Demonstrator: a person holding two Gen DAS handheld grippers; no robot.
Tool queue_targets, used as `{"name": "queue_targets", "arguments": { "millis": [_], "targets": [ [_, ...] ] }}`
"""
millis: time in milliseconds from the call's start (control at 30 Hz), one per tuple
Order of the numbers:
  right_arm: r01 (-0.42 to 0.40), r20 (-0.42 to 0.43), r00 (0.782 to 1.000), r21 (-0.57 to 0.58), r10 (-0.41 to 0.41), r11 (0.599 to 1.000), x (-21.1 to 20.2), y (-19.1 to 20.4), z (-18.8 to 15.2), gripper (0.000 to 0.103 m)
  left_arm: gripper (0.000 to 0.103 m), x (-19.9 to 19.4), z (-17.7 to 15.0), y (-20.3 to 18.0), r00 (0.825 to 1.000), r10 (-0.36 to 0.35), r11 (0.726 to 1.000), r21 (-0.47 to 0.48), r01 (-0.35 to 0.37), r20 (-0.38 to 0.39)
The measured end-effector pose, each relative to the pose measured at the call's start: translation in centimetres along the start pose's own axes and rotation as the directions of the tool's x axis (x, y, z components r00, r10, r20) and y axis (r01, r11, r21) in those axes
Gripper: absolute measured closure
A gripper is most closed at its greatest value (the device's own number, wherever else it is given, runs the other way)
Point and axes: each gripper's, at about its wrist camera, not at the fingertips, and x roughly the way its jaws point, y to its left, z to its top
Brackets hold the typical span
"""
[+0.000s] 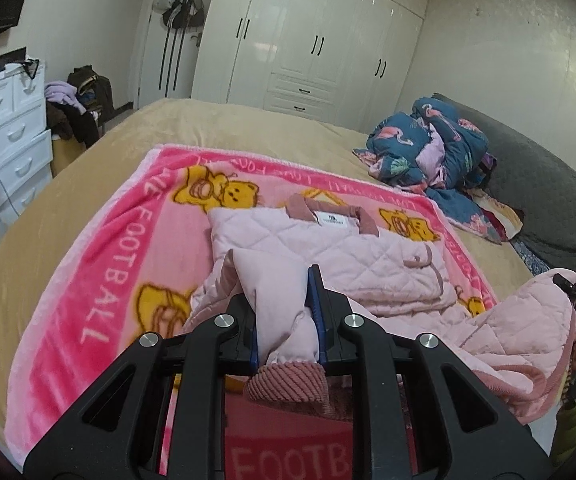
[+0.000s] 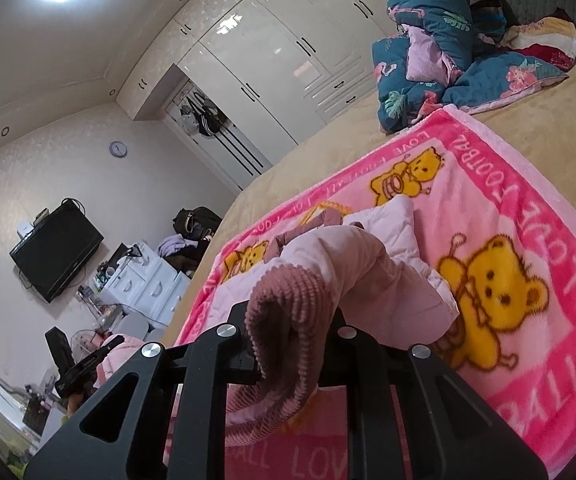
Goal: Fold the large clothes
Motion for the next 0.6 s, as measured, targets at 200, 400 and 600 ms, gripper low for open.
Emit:
{"name": "queue_targets", "arguments": {
  "millis": [200, 400, 600],
  "targets": [
    [0.008, 0.006, 1.000, 0.007, -0.008, 1.000, 1.0, 0.1, 1.8, 0.088, 0.091, 0.6, 1.5, 0.2, 1.000, 0.010, 1.000, -0.009, -0.010, 0.023],
    [0.017, 0.009, 1.000, 0.004, -0.017, 1.000, 2.5, 0.1, 3.7, 0.088, 0.091, 1.7, 3.3, 0.4, 0.999, 0.023, 0.999, -0.023, -0.022, 0.041],
    [0.030, 0.002, 1.000, -0.003, -0.030, 1.000, 4.3, 0.2, 5.4, 0.088, 0.091, 3.5, 4.6, 0.7, 0.998, 0.046, 0.999, -0.026, -0.044, 0.046]
  ]
}}
